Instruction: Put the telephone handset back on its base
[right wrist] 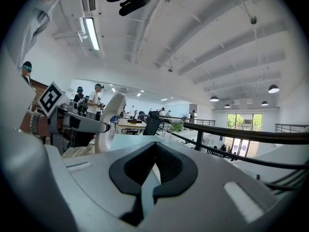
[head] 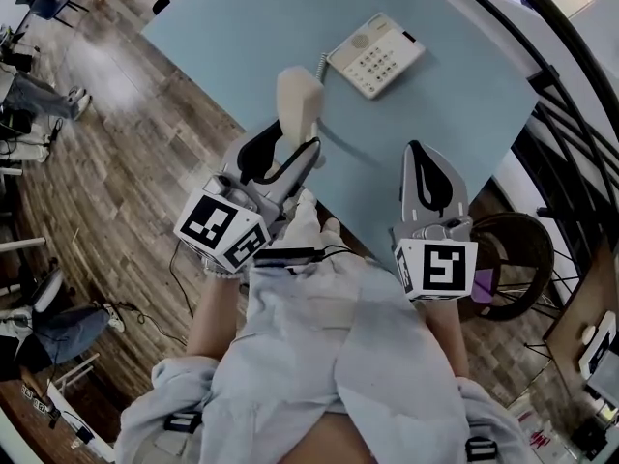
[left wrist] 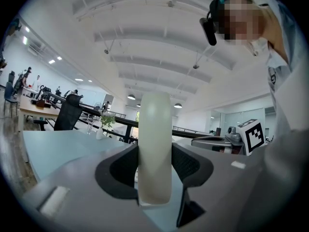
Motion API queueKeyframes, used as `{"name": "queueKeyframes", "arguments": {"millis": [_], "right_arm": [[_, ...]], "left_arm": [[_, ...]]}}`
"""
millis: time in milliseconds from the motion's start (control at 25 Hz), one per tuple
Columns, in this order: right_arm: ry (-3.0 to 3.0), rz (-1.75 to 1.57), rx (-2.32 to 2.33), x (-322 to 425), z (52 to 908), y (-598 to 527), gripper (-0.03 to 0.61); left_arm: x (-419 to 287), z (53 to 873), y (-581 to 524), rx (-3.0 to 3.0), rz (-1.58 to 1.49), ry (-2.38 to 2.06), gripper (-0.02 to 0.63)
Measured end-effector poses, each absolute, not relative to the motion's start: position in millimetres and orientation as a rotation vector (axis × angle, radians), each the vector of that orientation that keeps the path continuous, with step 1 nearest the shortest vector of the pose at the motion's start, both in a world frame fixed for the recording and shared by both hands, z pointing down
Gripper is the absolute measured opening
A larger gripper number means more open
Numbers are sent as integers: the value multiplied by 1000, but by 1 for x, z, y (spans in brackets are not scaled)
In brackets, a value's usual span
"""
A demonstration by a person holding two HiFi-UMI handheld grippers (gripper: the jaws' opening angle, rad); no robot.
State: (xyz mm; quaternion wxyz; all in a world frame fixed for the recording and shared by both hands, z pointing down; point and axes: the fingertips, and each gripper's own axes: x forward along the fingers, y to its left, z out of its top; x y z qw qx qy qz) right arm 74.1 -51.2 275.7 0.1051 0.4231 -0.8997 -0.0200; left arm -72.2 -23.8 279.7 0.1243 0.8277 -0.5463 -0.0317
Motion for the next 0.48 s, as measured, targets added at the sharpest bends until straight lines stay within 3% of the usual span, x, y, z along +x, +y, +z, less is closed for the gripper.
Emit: {"name": "queueKeyframes", "arguments": {"millis": [480], "right_arm": [[-2611, -43, 1302, 80, 280, -64, 5]], "left_arm": [[-76, 287, -52, 2422, -77, -1543, 207]]}}
